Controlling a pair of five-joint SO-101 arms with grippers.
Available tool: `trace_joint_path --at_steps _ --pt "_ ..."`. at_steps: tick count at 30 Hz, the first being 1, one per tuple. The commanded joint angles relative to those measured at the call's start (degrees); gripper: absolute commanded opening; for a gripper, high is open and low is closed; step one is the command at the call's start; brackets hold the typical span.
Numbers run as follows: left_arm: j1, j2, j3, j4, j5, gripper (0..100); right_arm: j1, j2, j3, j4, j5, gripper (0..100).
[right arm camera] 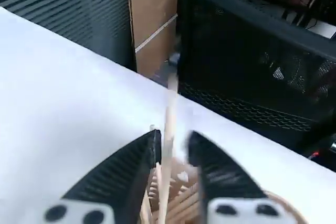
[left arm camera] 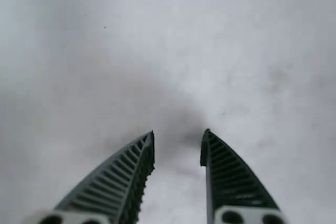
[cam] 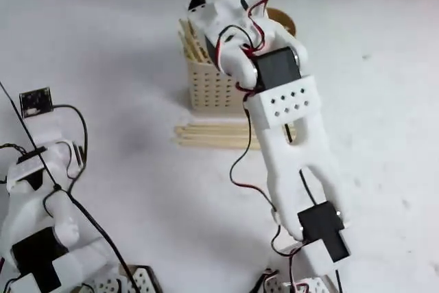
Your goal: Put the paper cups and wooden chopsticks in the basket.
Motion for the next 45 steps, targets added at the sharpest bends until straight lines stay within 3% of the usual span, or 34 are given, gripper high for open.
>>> trace_joint_path --at_steps 1,8,11,16,22,26,34,45 --pt "-0.66 -0.4 -0.09 -0.53 0.53 16 1.01 -2.59 -0.7 4.26 -0.09 19.0" --pt "-0.66 -0.4 -0.09 -0.53 0.53 16 0.92 -10.42 -0.44 28.09 0.09 20.7" --pt "-0.66 -0.4 -0.09 -0.53 0.44 16 1.01 -11.91 0.62 37.85 4.48 20.5" --pt "-0.66 -0.4 -0.09 -0.53 0.35 16 1.54 -12.26 13.27 39.43 8.09 20.5" --pt "-0.66 -0.4 -0.09 -0.53 0.44 16 7.43 -17.19 37.36 26.07 10.11 19.7" --pt "-0.66 -0.4 -0.09 -0.53 0.35 16 12.62 -22.73 51.87 15.52 9.76 12.7" --pt "-0.66 -0.4 -0.09 -0.53 0.35 16 25.54 -23.69 66.11 -7.08 9.58 10.5" --pt "-0.66 -0.4 -0.09 -0.53 0.35 16 24.84 -15.6 73.85 -30.73 10.02 10.4"
